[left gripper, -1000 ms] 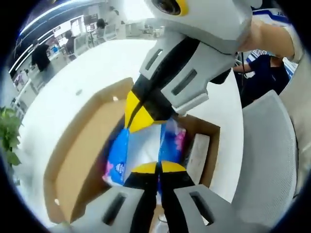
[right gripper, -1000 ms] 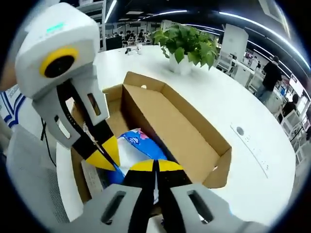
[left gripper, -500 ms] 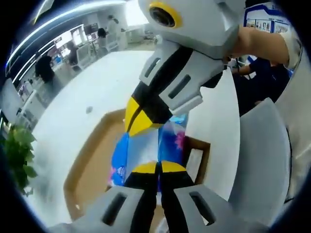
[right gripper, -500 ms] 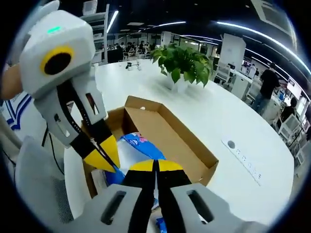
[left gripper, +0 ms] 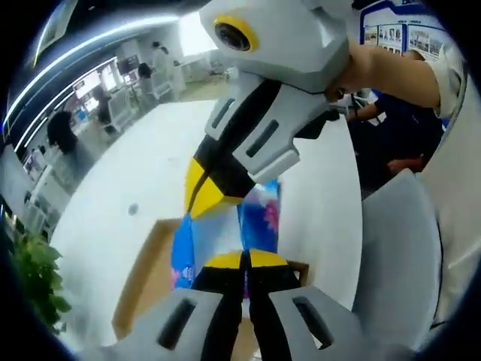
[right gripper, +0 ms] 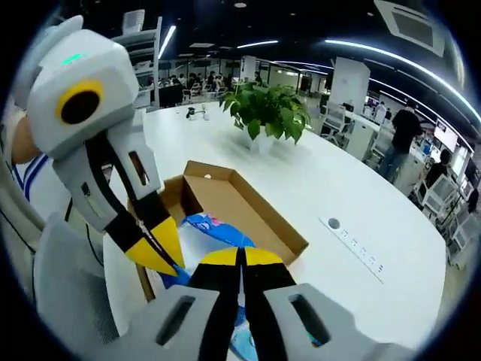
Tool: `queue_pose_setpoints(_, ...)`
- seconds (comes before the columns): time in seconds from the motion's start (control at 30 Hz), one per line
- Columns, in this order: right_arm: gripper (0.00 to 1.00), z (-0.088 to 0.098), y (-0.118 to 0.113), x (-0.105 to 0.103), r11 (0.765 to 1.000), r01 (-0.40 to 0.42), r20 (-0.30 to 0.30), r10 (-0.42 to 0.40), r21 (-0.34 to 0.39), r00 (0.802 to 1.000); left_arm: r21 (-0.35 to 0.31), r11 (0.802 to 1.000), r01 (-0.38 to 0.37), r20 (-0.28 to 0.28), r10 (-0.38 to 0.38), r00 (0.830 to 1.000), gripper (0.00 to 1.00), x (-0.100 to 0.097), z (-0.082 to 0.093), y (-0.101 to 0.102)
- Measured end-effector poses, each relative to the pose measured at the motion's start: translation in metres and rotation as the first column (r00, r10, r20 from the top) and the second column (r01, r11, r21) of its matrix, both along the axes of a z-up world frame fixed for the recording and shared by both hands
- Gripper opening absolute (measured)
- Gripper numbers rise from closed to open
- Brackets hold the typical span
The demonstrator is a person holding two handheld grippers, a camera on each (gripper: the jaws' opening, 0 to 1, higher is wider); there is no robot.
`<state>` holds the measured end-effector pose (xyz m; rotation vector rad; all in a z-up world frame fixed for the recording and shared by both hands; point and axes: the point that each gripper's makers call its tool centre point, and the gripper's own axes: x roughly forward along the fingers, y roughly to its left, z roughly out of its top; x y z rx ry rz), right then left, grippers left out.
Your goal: Operate the shoe box by opening the lid, removing the specified soft item, and placing it in the target area until the item is outside and the box remains undamaged.
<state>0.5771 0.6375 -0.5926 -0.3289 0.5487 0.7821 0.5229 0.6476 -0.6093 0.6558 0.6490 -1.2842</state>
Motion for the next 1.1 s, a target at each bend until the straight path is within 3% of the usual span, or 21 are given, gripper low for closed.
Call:
queue_pose_setpoints(0.6, 0.00, 0.004, -0.068, -0.018, 0.998, 0.067, -0.015, -0.067, -0.016, 0.998, -0.032, 0.993, 0.117, 0.004, -0.117, 0.993, 0.00, -0.018, 0.009, -0.064)
queue_pose_setpoints(1.1, 0.00, -0.005, -0.123, -0.030, 0.994, 0.104, -0.064, -0.106, -0.032, 0.992, -0.034, 0.980, 0.197, -0.013, -0.198, 0.980, 0.00, -0.032, 0.004, -0.117)
